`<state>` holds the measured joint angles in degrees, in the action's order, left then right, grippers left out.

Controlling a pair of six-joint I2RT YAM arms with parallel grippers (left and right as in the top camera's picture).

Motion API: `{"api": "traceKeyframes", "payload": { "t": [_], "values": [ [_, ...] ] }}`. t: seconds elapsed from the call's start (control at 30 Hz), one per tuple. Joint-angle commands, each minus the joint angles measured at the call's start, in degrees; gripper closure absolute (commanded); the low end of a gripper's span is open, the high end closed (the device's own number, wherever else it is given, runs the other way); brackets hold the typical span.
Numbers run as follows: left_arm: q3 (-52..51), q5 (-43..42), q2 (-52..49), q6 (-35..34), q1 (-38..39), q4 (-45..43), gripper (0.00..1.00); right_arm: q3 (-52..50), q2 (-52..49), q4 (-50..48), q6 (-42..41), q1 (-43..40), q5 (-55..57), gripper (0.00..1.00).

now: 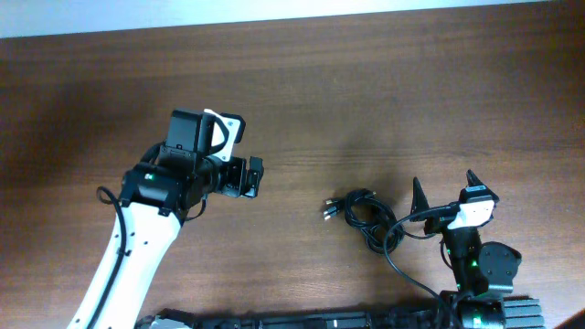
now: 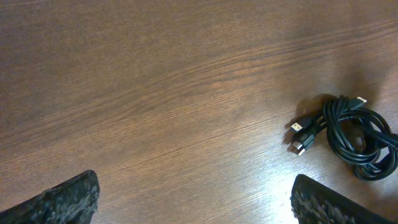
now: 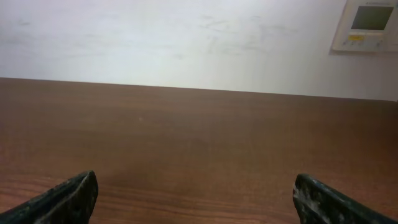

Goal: Untangle cables
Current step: 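Raise the left gripper and move it above the black cable bundle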

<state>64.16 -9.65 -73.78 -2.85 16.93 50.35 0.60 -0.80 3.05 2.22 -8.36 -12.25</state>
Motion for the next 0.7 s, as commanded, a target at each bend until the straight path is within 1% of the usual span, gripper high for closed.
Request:
{"api": "traceKeyframes", "payload": {
  "t": [0.0, 0.67],
  "values": [
    [1.4, 0.24, -0.37, -0.2, 0.17, -0.13, 0.01, -0.28, 0.33, 0.42, 0.35, 0.59, -0.11, 0.01],
    [1.4, 0.22, -0.74, -0.2, 0.22, -2.27, 0.01, -0.28, 0.33, 0.42, 0.33, 0.59, -0.11, 0.01]
  ]
}}
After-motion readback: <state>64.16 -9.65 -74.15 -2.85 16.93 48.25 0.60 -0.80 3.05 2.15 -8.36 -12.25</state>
